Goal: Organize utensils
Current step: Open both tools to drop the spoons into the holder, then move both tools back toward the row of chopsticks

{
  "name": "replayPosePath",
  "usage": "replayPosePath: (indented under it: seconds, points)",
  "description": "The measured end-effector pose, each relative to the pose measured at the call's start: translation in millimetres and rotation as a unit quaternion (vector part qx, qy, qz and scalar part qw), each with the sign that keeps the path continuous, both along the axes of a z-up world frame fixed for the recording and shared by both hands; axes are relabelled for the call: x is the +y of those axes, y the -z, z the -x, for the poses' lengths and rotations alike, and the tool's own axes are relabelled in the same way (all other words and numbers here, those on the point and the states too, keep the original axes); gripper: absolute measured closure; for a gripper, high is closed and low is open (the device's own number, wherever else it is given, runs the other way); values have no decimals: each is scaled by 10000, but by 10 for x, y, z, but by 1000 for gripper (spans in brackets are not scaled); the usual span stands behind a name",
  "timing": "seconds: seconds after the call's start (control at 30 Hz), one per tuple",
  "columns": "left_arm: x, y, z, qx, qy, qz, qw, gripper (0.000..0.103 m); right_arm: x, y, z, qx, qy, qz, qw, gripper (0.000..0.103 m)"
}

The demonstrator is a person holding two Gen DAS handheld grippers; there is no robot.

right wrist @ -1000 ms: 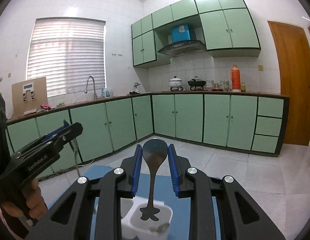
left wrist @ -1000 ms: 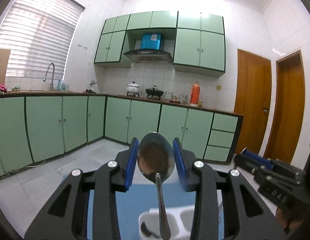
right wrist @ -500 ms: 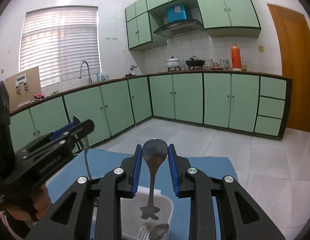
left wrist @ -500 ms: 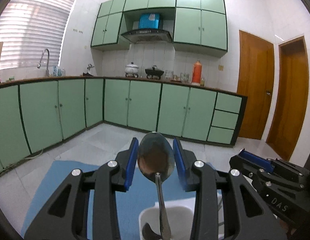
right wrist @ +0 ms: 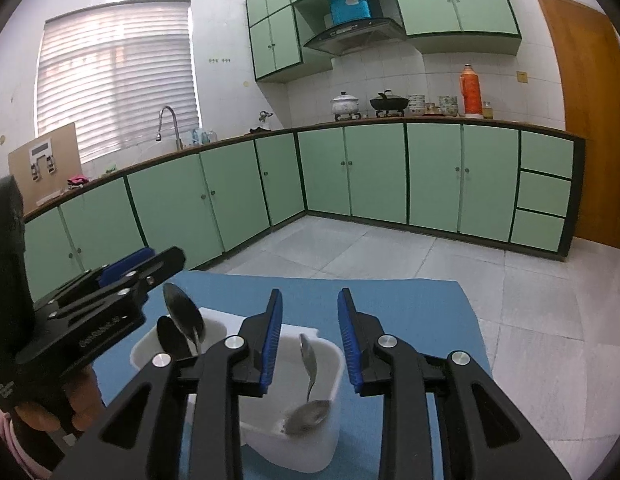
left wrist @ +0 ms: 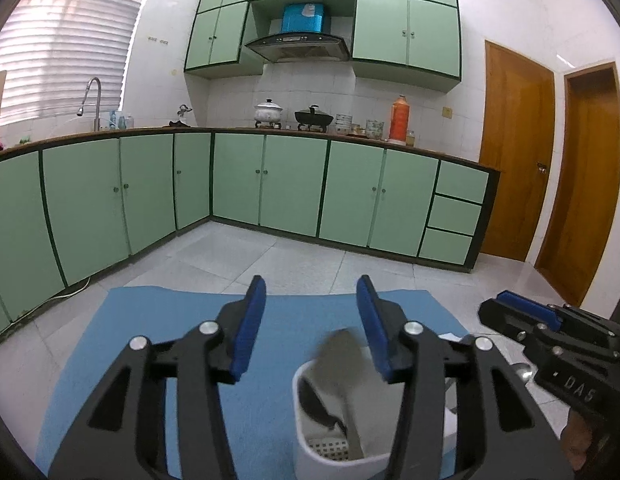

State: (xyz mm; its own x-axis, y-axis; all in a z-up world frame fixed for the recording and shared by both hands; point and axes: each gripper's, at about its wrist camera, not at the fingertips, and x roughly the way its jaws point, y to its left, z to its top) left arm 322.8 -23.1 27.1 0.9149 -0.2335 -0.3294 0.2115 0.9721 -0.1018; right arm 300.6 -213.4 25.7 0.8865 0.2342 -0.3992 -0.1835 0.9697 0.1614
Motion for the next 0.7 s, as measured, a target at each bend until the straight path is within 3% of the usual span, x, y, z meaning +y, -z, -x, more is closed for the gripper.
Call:
replayPosePath:
  seconds: [0.07,0.23,0.4,0.7]
  points:
    - [22,-31,53,-21,-12,31,10000,53,-39,-24,63,-41,37,-30,10000,71]
    - [135,-121,320,-206,-74,97,9997,31,-112,-79,281,-187,172,-11,9997,57]
    - [258,-170,652,-301,-139,201,9992,17,-174,-92,604,-334,350,13,9988,34]
    - [414,-23,1284,-107,-126,83,9998,10,-258,28,1258,-336,480,175,9981,17]
